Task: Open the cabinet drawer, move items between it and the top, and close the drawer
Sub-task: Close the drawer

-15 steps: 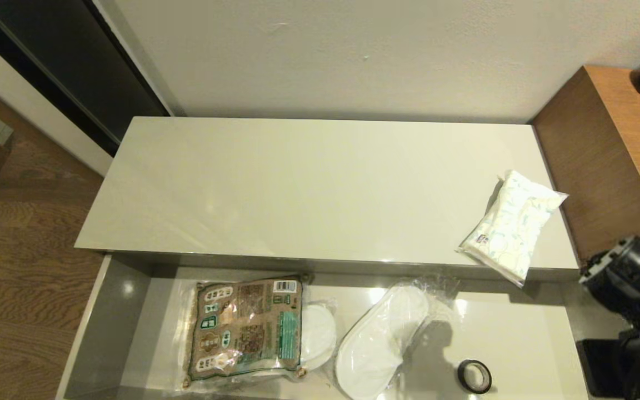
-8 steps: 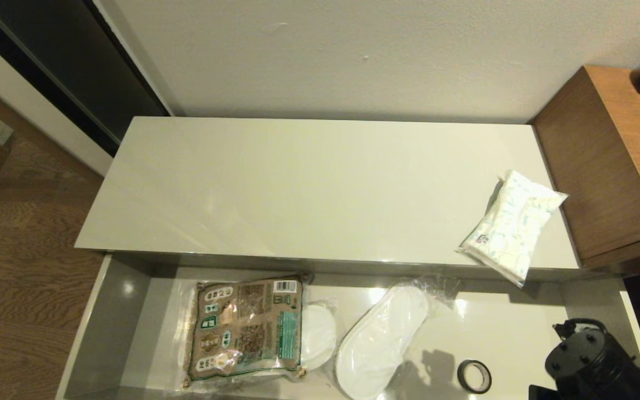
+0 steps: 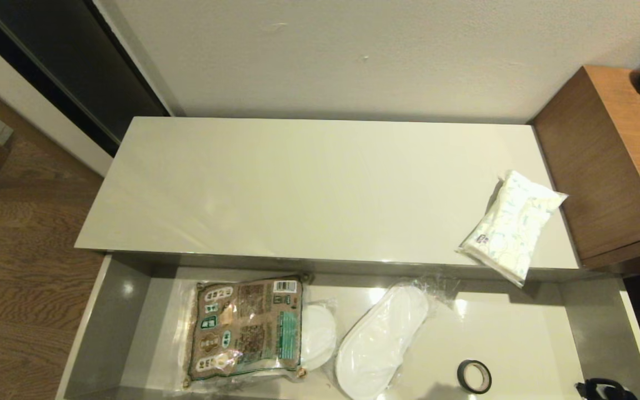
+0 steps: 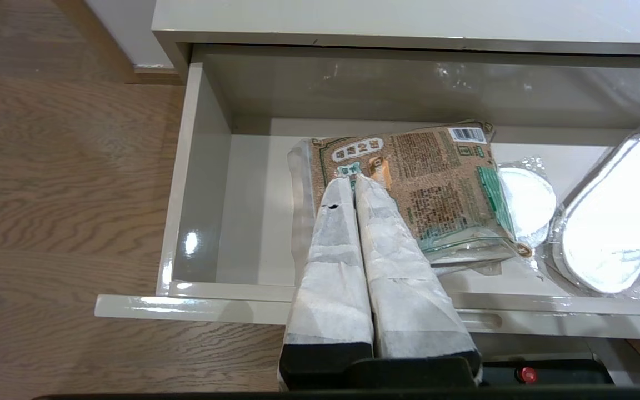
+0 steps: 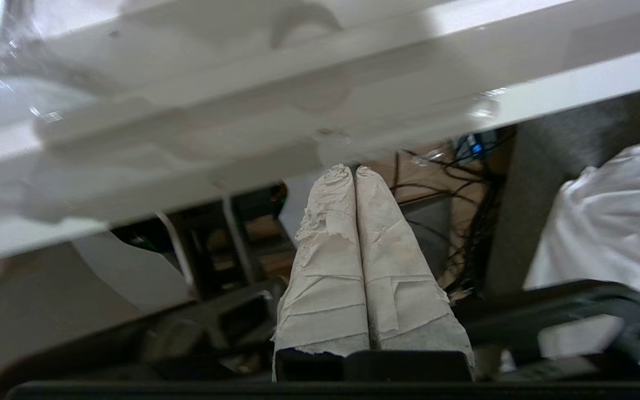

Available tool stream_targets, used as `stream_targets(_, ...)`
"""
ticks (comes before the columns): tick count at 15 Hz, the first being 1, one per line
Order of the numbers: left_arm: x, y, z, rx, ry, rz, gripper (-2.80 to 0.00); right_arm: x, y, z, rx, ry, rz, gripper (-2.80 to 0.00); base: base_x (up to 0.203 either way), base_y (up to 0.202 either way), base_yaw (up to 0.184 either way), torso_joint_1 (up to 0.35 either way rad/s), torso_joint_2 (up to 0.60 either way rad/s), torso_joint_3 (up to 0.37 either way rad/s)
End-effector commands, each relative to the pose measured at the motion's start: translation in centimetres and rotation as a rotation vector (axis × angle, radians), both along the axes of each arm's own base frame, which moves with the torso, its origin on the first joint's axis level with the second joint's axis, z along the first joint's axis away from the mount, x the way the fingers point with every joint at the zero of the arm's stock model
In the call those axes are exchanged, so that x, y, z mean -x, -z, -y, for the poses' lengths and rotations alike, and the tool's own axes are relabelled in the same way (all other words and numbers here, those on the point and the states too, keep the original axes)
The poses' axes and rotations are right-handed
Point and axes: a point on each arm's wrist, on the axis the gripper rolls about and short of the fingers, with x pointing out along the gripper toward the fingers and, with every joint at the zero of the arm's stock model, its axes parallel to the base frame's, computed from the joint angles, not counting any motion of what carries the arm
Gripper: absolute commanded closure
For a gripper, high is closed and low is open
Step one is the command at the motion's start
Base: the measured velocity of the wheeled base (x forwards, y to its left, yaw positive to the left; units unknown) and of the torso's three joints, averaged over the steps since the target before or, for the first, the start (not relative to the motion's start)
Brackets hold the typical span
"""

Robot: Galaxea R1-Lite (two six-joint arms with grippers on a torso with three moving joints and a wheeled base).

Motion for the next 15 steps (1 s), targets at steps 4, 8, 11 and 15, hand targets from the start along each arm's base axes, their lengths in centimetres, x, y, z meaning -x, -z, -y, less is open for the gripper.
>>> stream_targets(4,0.0,0.0,0.0,0.0,0.0,-0.001,0.0,1.6,-2.4,1.7,-0.057,-0.032,0.062,0.0,0.0,0.0,0.0,0.0,0.0,0.0)
stream_targets(8,0.0,0.0,0.0,0.0,0.0,-0.001,0.0,1.5,-3.4,1.3,-0.146,-0.017,0.024,0.0,0.0,0.0,0.0,0.0,0.0,0.0)
stream_targets(11,0.0,0.0,0.0,0.0,0.0,-0.001,0.0,1.0,-4.0,0.7,-0.179,-0.026,0.026,0.0,0.0,0.0,0.0,0.0,0.0,0.0)
stream_targets(15,0.0,0.0,0.0,0.0,0.0,-0.001,0.0,0.9,-3.6,0.3,-0.2,-0.036,-0.042,0.0,0.0,0.0,0.0,0.0,0.0,0.0)
